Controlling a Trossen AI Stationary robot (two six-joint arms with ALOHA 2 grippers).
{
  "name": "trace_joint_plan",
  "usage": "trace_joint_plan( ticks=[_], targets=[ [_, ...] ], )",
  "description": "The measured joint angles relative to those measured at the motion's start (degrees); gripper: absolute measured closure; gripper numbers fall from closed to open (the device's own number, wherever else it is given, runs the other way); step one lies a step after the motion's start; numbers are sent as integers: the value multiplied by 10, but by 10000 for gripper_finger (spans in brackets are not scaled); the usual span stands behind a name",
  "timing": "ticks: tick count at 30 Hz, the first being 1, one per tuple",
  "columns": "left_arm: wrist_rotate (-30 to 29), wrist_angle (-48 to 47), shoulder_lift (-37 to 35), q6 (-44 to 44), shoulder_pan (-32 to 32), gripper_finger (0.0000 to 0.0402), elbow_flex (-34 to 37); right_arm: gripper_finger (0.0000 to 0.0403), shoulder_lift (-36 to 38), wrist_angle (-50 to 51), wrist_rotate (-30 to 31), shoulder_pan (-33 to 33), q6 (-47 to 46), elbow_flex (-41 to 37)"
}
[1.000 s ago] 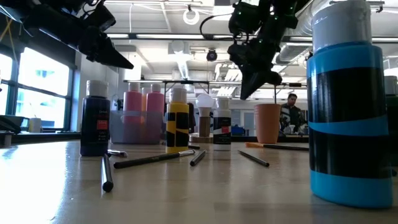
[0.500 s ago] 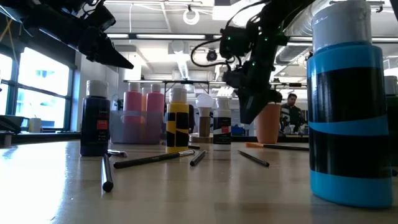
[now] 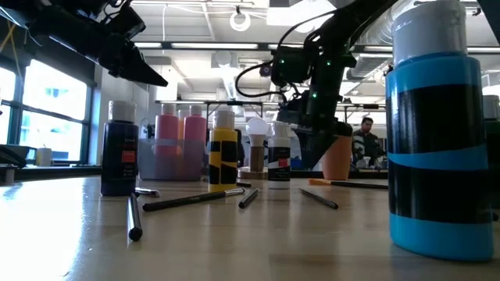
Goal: Pick & Place Paint Supplies
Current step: Put the orange paintbrush into the orange cup
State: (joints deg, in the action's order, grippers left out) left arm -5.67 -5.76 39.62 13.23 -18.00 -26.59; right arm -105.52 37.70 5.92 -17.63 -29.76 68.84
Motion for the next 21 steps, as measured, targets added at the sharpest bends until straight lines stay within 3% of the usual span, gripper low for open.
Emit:
trace_joint_plan(
  ticks=[21],
  targets=[
    [0,-5,0,0,0,291,0,331,-38,-7,3,0,0,0]
  ],
)
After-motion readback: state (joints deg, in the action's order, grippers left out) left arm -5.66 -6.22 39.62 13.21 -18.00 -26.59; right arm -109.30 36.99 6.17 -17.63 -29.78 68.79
